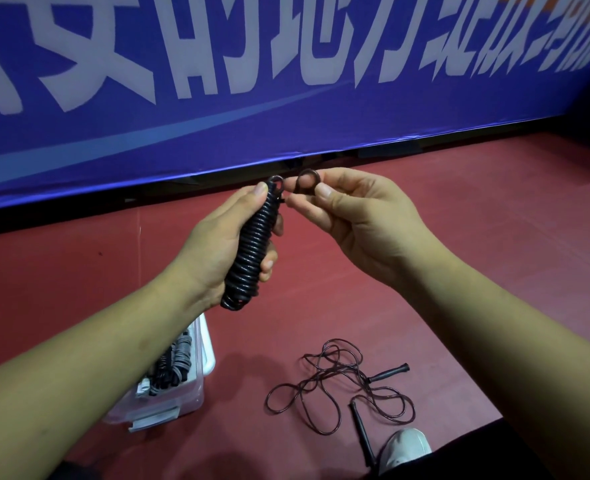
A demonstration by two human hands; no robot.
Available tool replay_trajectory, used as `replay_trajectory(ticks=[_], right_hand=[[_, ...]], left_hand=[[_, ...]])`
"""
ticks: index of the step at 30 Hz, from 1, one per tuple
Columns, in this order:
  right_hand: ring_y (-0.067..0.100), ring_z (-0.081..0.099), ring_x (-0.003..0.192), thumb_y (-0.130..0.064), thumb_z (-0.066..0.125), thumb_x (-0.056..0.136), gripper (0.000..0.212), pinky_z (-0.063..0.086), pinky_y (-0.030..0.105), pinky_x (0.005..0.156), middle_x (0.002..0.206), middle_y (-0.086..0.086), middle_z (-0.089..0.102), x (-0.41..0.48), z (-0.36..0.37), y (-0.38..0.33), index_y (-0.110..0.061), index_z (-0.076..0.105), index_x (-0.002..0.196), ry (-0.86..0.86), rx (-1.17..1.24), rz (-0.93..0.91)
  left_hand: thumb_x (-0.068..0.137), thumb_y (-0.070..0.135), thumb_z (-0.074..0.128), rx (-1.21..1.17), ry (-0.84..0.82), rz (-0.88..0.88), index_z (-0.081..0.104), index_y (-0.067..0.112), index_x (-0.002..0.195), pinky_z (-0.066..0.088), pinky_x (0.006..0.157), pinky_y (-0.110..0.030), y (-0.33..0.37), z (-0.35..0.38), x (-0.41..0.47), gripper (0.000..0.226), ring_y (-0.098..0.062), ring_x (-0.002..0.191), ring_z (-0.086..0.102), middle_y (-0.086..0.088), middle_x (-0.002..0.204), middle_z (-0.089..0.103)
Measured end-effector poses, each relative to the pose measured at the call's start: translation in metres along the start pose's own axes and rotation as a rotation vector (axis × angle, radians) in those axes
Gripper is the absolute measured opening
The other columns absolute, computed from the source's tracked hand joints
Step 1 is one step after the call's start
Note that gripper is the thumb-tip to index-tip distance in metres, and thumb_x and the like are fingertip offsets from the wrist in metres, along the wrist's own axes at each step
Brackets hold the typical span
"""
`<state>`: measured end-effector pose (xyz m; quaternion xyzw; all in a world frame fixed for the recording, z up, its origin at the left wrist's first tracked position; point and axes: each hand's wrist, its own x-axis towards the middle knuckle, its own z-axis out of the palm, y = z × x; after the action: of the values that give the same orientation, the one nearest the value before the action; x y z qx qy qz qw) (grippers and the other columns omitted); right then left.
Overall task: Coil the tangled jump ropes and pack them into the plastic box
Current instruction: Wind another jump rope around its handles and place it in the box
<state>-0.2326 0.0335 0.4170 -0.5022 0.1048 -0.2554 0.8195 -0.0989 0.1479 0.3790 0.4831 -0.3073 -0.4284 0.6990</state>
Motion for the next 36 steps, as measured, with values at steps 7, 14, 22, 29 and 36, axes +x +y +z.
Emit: replay_trajectory(ticks=[7,14,22,29,36], right_hand=[[0.025,0.073,0.087,0.014,0.053,0.091,0.025,0.059,0.026,0.077,0.095,0.025,0.07,0.001,-0.002,-0.001,0.019,0.054,0.116,0.089,-0.034,0.027],[0.021,0.071,0.08,0.008,0.062,0.089,0.006,0.058,0.021,0.071,0.087,0.02,0.07,-0.001,-0.005,-0.01,0.01,0.067,0.087,0.102,-0.3,0.108],[0.02,0.07,0.074,0.008,0.067,0.085,0.002,0.06,0.023,0.07,0.084,0.021,0.071,0.0,-0.009,-0.014,0.009,0.068,0.083,0.142,-0.408,0.194],[0.019,0.071,0.069,0.009,0.068,0.084,0.004,0.058,0.021,0.063,0.075,0.018,0.07,0.0,-0.012,-0.016,0.01,0.066,0.081,0.155,-0.444,0.237],[0.02,0.07,0.069,0.01,0.066,0.085,0.01,0.057,0.021,0.061,0.072,0.018,0.07,0.0,-0.017,-0.017,0.006,0.064,0.076,0.136,-0.454,0.283]], left_hand=[[0.093,0.039,0.054,0.175,0.031,0.074,0.06,0.021,0.107,0.042,0.047,-0.027,0.0,0.007,-0.003,0.023,-0.023,0.045,0.049,-0.009,0.081,0.06],[0.09,0.041,0.058,0.406,0.067,0.133,0.061,0.025,0.111,0.047,0.046,-0.029,-0.003,0.008,-0.002,0.026,-0.023,0.043,0.053,-0.007,0.054,0.053],[0.096,0.034,0.057,0.454,0.073,0.142,0.061,0.022,0.112,0.047,0.044,-0.03,-0.01,0.01,-0.001,0.02,-0.024,0.045,0.053,-0.011,0.057,0.053],[0.098,0.028,0.058,0.641,0.024,0.245,0.061,0.039,0.114,0.047,0.043,-0.031,-0.013,0.007,-0.001,0.019,-0.025,0.044,0.054,-0.012,0.056,0.053],[0.098,0.026,0.057,0.649,-0.023,0.226,0.061,0.041,0.118,0.049,0.044,-0.032,-0.015,0.009,-0.002,0.025,-0.022,0.045,0.054,-0.002,0.053,0.055]])
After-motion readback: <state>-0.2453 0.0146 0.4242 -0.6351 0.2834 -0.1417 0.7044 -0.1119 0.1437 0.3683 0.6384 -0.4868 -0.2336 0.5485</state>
